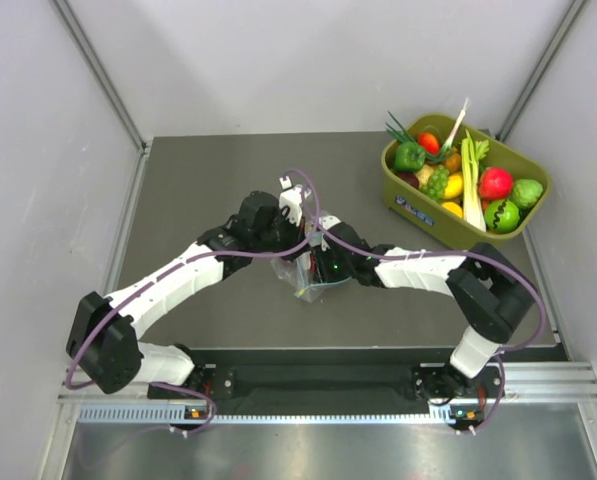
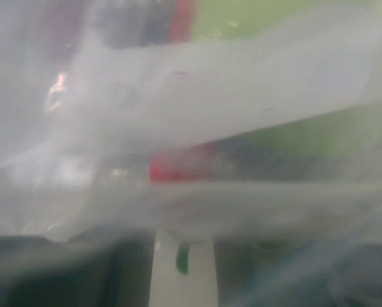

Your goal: Open the zip-top bag and remove the fake food

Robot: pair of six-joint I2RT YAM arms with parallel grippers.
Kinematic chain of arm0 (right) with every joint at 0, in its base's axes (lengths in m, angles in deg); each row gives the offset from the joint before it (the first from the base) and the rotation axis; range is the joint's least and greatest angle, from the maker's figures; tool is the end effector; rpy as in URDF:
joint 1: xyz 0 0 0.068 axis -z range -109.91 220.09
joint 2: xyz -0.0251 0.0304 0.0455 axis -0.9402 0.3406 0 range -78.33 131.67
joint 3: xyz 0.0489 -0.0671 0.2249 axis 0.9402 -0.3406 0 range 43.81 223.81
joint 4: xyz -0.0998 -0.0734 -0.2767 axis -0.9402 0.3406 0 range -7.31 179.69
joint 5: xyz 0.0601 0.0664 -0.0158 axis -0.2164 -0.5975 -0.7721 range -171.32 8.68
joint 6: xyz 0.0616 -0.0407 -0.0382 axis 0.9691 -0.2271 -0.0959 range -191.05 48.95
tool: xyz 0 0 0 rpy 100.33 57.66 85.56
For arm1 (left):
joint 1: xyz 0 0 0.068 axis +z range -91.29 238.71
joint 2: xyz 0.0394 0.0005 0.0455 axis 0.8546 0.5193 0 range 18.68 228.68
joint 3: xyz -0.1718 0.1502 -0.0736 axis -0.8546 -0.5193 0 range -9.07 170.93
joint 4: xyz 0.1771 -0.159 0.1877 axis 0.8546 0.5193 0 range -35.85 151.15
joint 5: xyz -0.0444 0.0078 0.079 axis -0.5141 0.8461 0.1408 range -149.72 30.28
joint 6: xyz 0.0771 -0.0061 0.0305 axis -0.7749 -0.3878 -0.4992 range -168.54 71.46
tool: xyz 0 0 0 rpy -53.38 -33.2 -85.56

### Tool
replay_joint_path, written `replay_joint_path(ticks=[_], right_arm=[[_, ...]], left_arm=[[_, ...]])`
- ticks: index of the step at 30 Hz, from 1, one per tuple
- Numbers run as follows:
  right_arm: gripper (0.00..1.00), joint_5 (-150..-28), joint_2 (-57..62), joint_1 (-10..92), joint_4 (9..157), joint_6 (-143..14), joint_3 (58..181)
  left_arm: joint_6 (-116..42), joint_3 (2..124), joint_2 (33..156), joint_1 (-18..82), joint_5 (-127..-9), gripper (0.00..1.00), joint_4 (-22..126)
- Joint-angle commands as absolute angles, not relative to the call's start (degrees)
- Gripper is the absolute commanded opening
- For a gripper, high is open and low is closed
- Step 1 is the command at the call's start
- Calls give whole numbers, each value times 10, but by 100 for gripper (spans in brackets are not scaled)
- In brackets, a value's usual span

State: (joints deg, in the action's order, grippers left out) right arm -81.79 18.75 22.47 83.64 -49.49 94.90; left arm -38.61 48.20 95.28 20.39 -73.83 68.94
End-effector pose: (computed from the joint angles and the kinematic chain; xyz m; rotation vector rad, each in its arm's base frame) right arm 0.2641 0.2903 0.0680 -0.5606 2.4049 0.5612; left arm 0.2864 -0.2489 0.2169 0.6914 2.1343 -0.7382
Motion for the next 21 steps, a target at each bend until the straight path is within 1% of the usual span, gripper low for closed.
replay_joint_path(ticks=[1,9,17,21], right_arm=[[8,-809,122,215,878,-532,974],[8,-811,-5,217,975,-566,1016],[9,-872,-63,224,1090,-609,1087],[9,-869,-99,231,1153,-630,1107]], left_arm=[[-408,504,935,203,-727,0,664],[-413,551,976,203,-716,0,687],[-434,544,970,204,-679,0,695],[-457,532,950,204,-630,0,713]])
